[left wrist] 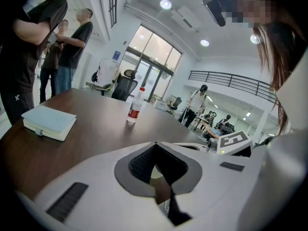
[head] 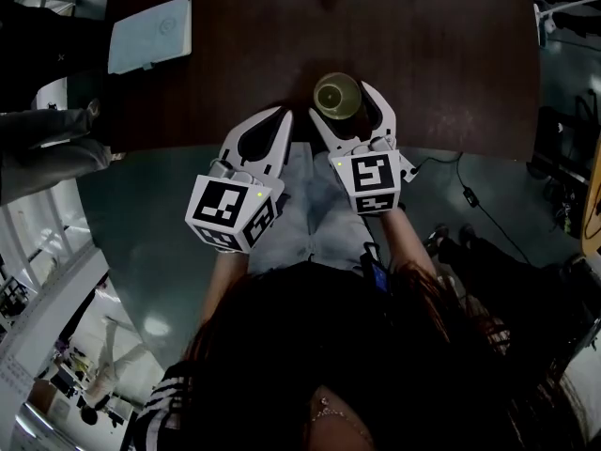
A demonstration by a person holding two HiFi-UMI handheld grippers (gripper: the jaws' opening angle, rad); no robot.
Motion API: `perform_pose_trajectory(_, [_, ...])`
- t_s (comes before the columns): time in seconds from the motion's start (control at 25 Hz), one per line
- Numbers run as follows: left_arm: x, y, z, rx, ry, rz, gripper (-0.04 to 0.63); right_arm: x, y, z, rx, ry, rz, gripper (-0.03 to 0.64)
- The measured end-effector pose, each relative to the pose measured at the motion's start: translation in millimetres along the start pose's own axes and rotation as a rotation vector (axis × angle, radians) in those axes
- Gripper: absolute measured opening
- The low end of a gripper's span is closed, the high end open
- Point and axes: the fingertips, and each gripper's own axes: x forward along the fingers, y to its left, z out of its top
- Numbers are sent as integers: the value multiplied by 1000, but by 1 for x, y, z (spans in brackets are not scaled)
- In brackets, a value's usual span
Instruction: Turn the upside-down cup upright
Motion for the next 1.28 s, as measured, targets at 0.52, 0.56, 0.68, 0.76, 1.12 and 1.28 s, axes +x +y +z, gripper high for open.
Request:
perform_pose_trajectory(0.52, [-8, -14, 27, 31, -71, -14, 2, -31, -9, 45, 21, -75, 23, 360])
perform_pose_trajectory(0.56, [-9, -15, 29, 34, -78, -16, 2, -34, -9, 50, 18, -85, 23, 360])
perform_pose_trajectory(0.68, [-12, -18, 38, 47, -103, -24, 2, -43, -10, 67, 20, -119, 23, 360])
perform_pose_trajectory(0.76, [-15, -20, 44, 57, -122, -27, 2, -49, -11, 77, 25, -145, 23, 360])
perform_pose_trajectory(1.12, [-21, -34, 68, 96, -185, -33, 2, -78, -25, 110, 86, -245, 32, 360])
perform_pose_trajectory(1.28, [-27, -43, 76, 112, -210, -32, 2, -94, -31, 117, 171, -289, 62, 360])
